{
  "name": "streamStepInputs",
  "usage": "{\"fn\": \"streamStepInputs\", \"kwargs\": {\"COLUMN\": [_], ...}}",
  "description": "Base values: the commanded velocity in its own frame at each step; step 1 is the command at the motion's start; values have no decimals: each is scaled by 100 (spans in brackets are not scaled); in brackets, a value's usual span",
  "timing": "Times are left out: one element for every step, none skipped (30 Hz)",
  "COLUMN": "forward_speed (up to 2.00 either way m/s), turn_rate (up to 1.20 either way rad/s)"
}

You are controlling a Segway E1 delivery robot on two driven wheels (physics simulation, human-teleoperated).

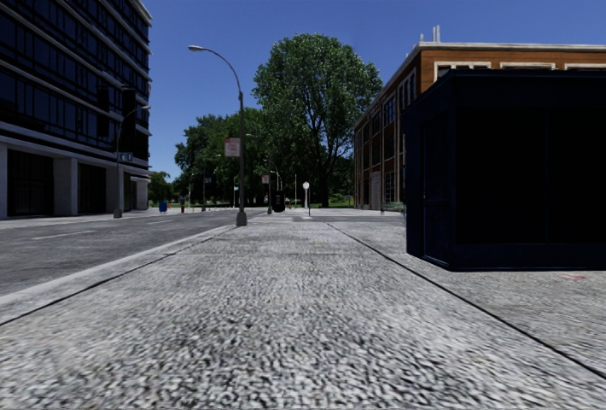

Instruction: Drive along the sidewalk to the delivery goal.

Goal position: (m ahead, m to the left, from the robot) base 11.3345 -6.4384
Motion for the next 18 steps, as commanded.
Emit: {"fn": "streamStepInputs", "kwargs": {"forward_speed": [200, 200, 200, 200, 200, 200, 200, 200, 200, 200, 200, 200, 200, 200, 200, 200, 200, 200], "turn_rate": [0, 0, 0, 0, 0, 0, 0, 0, 0, 0, 0, 0, 0, 0, 0, 0, 0, 0]}}
